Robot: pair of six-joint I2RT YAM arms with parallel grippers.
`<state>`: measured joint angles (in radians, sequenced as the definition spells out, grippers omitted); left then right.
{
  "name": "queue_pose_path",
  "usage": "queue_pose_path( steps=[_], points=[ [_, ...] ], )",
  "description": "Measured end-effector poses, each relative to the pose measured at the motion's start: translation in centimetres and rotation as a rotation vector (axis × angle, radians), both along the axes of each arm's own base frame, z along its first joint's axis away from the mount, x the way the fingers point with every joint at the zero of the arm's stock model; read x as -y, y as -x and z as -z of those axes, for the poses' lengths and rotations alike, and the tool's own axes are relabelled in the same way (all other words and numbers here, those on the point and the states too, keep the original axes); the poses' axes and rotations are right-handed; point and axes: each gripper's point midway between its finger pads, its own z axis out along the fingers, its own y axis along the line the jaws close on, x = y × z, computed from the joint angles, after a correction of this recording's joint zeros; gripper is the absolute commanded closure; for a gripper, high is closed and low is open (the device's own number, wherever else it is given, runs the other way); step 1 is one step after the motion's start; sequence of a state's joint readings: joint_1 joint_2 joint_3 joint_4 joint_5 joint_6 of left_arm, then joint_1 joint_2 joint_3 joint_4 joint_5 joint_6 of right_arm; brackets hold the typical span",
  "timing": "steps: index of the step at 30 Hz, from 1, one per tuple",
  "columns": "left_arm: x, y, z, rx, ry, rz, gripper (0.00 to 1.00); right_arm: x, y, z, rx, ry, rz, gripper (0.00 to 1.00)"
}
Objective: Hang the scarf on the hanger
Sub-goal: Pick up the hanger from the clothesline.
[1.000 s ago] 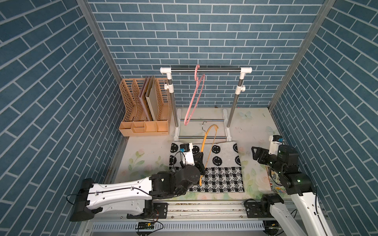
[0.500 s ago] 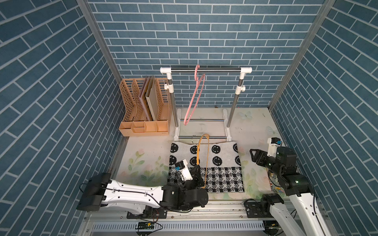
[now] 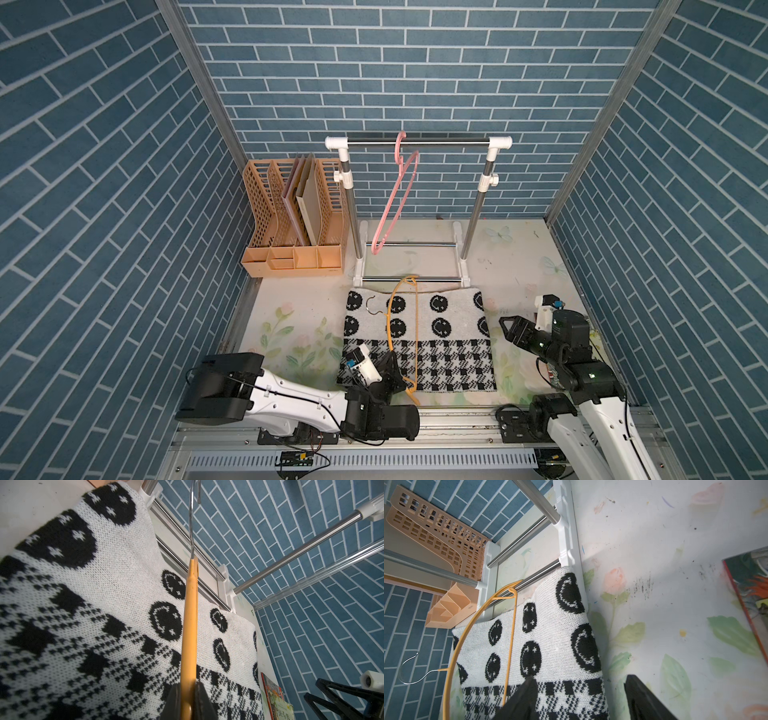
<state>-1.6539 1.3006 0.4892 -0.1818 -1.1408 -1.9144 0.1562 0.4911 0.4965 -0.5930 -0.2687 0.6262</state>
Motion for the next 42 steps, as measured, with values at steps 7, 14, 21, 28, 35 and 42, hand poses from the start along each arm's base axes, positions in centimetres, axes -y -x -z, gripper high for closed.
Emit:
queue_pose_path(
  steps=[7,14,21,28,35,42],
  points=[
    [0.5,0.2,1.7,-0.009,0.005,-0.007,1.0,-1.3,1.3,4.2,-0.157,-0.073,-0.033,0.27],
    [1.4,0.3,1.7,0.013,0.008,0.025,1.0,-2.4,2.3,6.8,-0.243,-0.136,-0.064,0.33],
    [3.5,0.5,0.3,0.05,-0.004,0.092,1.0,-3.1,1.9,7.2,-0.212,-0.173,-0.098,0.37],
    [5.0,0.8,-0.7,0.064,-0.006,0.132,1.0,-3.4,1.5,8.0,-0.219,-0.181,-0.107,0.46],
    [5.1,0.9,0.3,0.045,-0.016,0.125,1.0,-3.8,1.4,8.4,-0.233,-0.195,-0.125,0.53],
    [4.9,0.8,0.7,0.036,-0.011,0.115,1.0,-4.4,1.5,8.4,-0.239,-0.207,-0.154,0.77]
  ],
)
